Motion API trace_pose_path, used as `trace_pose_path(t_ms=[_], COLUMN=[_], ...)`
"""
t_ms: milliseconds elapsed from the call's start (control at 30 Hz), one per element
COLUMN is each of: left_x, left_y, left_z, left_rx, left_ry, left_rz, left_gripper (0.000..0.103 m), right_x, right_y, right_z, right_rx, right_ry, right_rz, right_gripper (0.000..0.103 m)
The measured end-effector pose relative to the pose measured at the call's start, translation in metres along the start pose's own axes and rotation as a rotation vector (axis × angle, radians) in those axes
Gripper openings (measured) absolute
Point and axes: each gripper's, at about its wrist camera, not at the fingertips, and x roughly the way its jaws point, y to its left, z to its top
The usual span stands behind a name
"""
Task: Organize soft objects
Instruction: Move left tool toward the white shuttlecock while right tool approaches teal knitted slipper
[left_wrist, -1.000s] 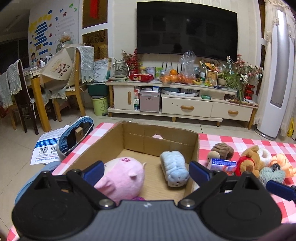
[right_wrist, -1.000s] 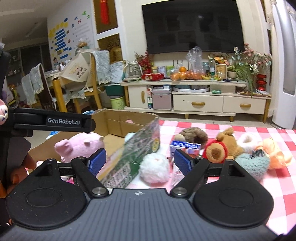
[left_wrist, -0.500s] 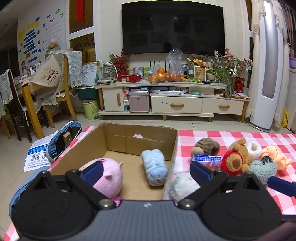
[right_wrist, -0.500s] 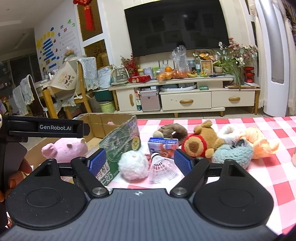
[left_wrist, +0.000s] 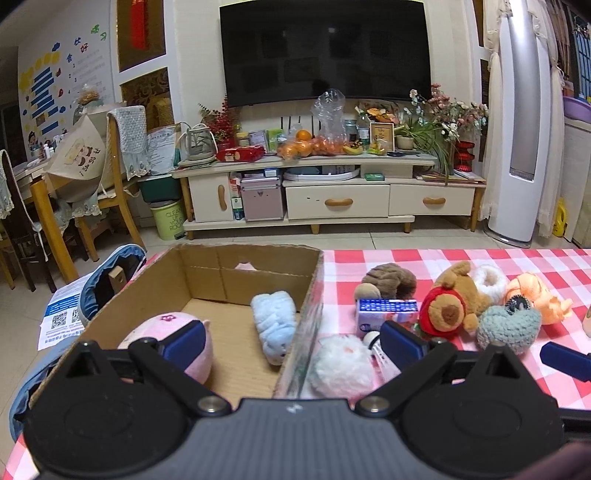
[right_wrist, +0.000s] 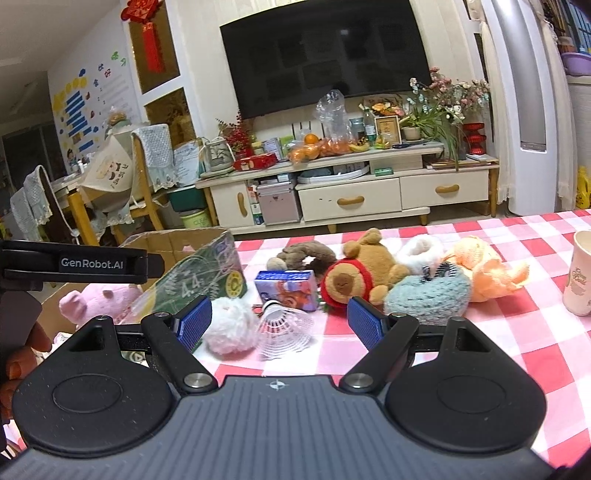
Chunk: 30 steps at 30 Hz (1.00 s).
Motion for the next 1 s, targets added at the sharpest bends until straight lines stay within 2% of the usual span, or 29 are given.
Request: trace_pose_path(t_ms=[333, 633, 1000], left_x=[0.005, 0.007, 0.009], left_y=[-0.019, -0.039, -0.068], left_z=[-0.004, -0.007, -0.018], left_rx=[0.021, 0.049, 0.119], left_ry=[0.017, 0.016, 0.011], left_rz=[-0.021, -0.069, -0.108], left_gripper=[0.101, 0.101, 0.102], right_x=[0.001, 0.0, 0.003], right_y=[-0.004, -0.011, -0.035], right_z=[-0.003, -0.006, -0.014], right_rx=[0.036, 0.059, 0.122], right_ry=[-0.013, -0.02, -0.004], right_rz=[-0.045, -0.098, -0.204], right_gripper=[0.1, 0.101, 0.101])
